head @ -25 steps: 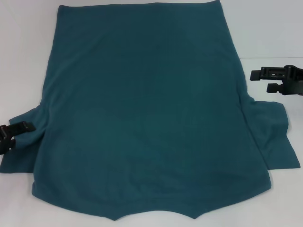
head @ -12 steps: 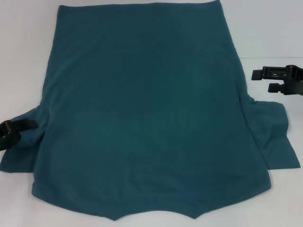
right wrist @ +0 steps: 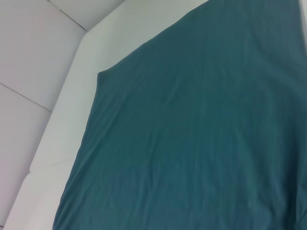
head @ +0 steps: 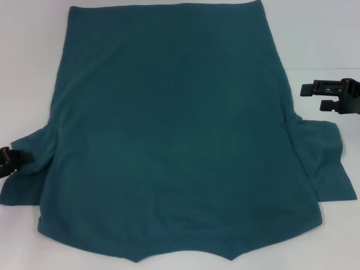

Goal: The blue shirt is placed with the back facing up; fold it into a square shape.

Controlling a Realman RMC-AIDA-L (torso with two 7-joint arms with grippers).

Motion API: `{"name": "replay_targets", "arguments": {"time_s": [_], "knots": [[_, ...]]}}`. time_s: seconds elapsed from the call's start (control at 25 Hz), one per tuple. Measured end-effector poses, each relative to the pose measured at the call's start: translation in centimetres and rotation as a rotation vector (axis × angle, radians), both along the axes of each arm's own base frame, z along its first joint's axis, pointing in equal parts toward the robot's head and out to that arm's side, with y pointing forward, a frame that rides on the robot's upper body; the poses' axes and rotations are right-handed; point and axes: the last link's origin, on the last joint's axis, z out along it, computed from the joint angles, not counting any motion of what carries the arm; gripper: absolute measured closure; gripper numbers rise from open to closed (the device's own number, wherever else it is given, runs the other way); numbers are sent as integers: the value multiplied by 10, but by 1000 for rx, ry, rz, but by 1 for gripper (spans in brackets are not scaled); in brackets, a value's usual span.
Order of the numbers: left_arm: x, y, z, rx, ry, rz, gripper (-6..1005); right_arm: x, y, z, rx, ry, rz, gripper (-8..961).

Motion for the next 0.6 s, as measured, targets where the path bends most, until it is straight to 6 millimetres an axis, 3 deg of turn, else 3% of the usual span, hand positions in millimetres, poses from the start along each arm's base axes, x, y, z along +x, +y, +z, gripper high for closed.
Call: {"name": "replay_targets", "arguments": {"time_s": [0.16,0.36,0.6], "knots": [[-1,1,3,-17,35,-3,576,1,-1,0,3,2,-3,9],[1,4,2,-40,63,-15,820,1,-1,1,5,0,1,9],[4,6,1,-57,73,-30,874,2,-1,1,7,0,0,8]]}}
